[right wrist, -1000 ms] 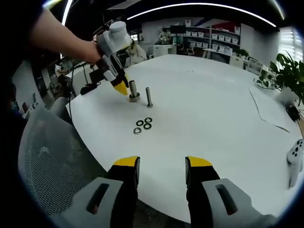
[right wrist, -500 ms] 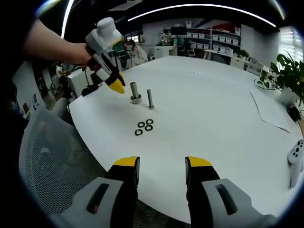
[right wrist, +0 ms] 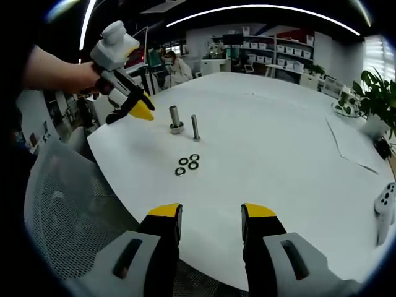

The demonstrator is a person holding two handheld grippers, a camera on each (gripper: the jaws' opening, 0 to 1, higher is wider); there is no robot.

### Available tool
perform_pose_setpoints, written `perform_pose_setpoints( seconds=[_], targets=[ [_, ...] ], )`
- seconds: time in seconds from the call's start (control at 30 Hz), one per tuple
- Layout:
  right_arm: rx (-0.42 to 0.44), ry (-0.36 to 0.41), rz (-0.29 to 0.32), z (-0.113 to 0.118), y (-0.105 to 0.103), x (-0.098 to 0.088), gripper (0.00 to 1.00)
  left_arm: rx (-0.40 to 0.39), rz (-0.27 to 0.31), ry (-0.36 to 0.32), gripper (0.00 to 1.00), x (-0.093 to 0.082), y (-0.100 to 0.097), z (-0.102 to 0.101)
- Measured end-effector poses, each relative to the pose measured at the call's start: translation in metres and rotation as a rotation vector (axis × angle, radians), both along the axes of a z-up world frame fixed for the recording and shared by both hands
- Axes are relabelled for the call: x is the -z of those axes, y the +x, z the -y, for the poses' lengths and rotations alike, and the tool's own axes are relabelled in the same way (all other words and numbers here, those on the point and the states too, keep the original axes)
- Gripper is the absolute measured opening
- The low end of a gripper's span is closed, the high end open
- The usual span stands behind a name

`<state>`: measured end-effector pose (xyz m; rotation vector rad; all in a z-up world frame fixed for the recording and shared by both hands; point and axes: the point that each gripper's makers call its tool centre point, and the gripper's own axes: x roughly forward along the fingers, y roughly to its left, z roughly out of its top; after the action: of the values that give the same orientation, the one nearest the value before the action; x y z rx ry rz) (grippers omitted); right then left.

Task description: Place the washer onto the threaded stud by aligning its center hole with the stud, sliding it down to the base, and recovering from edge contact or off-axis alignment until the washer reaches the visible bottom stop.

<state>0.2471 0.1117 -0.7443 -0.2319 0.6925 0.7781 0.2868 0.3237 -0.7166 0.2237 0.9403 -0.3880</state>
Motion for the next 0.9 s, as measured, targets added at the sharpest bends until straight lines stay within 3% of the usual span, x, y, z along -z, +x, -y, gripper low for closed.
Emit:
perform_pose_setpoints(
  seconds=[0.13, 0.27, 0.5, 0.77, 0.9],
  targets=[
    [0.001, -0.001, 0.001, 0.0, 0.0, 0.0, 0.41, -0.034, 0.019, -0.012, 0.28, -0.001, -0.007, -0.009],
    [0.004, -0.015, 0.0, 0.002, 0.001, 0.002, 0.41, -0.1, 0.069, -0.068, 0.29, -0.007, -0.008, -0.014],
    [0.007, -0.03, -0.013, 0.004, 0.0, 0.006, 0.42, -0.058, 0.118, -0.056, 0.29, -0.011, -0.023, -0.012],
    [0.017, -0.044, -0.024, 0.006, 0.0, 0.008, 0.42, -0.07, 0.127, -0.109, 0.29, -0.009, -0.041, -0.023],
    [0.029, -0.064, -0.046, 0.009, -0.001, 0.013, 0.43, -0.093, 0.155, -0.14, 0.29, -0.017, -0.048, -0.03]
  ],
)
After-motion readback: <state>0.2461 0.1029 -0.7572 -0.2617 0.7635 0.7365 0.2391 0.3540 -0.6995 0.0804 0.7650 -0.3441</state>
